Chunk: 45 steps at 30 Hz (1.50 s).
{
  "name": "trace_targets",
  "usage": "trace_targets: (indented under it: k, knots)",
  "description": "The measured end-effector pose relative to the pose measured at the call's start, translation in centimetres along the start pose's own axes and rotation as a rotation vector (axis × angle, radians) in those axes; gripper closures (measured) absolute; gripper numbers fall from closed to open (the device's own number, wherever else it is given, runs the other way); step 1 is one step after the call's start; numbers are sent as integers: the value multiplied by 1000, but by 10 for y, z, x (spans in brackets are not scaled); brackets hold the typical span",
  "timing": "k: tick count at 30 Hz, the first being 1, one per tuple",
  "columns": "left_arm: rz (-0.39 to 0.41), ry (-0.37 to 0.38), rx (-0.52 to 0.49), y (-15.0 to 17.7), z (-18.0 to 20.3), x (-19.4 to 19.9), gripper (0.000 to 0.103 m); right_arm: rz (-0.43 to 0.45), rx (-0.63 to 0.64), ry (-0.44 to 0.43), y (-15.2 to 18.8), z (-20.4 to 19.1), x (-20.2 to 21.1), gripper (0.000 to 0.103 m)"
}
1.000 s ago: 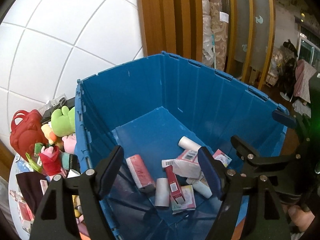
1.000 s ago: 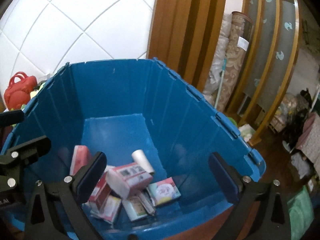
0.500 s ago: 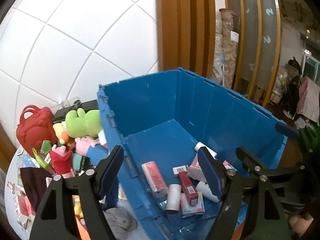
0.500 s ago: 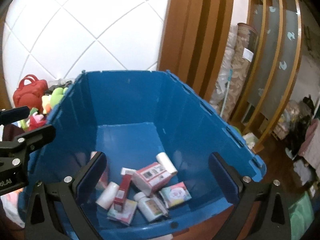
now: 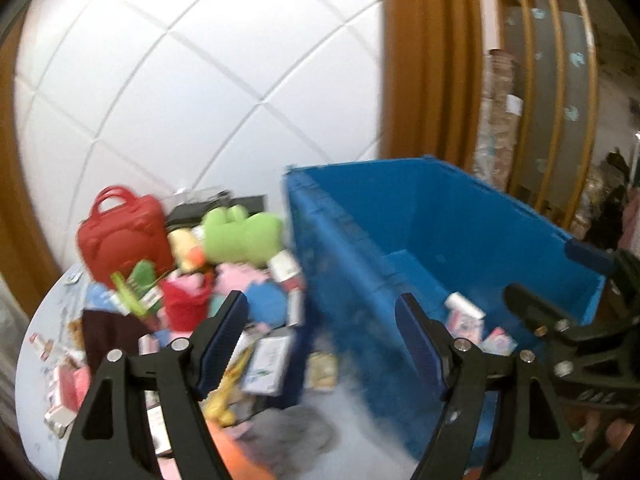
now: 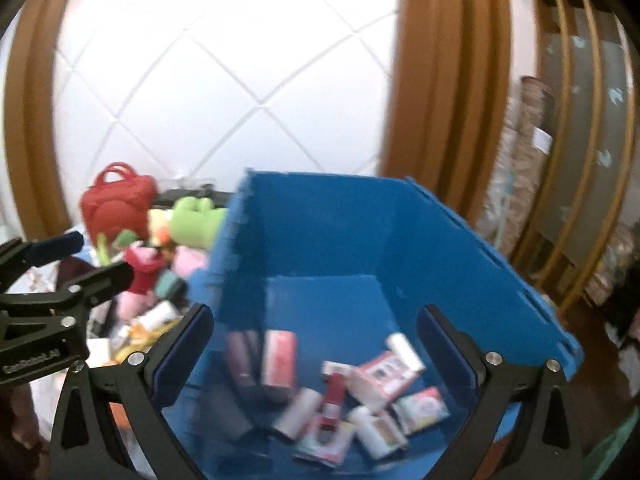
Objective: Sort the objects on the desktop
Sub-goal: 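Move both tools back over the pile of items, then grasp a green plush toy with the left tool while the right grasps a grey plush toy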
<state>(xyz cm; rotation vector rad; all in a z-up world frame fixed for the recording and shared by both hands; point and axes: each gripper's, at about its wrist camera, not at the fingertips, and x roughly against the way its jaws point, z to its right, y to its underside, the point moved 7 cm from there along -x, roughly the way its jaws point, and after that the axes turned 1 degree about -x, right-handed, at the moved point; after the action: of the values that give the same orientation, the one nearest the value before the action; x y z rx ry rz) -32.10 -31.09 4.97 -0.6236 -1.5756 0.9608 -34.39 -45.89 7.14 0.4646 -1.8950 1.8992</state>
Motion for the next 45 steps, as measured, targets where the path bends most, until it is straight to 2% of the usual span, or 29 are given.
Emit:
trace_targets:
  k: [6,9,14,19,25,30,33,41,42,45]
  knots:
    - [-84,-132,60,46,-101,-5,27,20,63,-130,-10,-79,-4,0]
    - [-145,-201,93,79,-153,-6,27,5,92,-191,-9,-119,-12,0]
    - [-270,-300,136,150,-235,-12,27,-67,121,-276,11,-180,-36,0]
    - [-444,-364,212,237,-306,-38,27,-212,113,-296,53,-214,-81,0]
    - [-567,-311,295,301,-332,-77,27,-420,79,-248,120,-225,-137,0]
    - [-560,-244,325,312,-333,-95,27,-587,-6,-177,169,-213,-175,0]
    - [-557,-202,301,314,-330,-98,27,-622,-37,-146,183,-206,-186,0]
    - [-565,-103,335,320,-329,-104,25,-680,-128,-108,206,-188,-192,0]
    - [-574,-98,321,320,-326,-107,28,-691,-150,-104,211,-185,-194,0]
    - [-580,-53,298,321,-319,-112,49,-721,-208,-114,222,-181,-199,0]
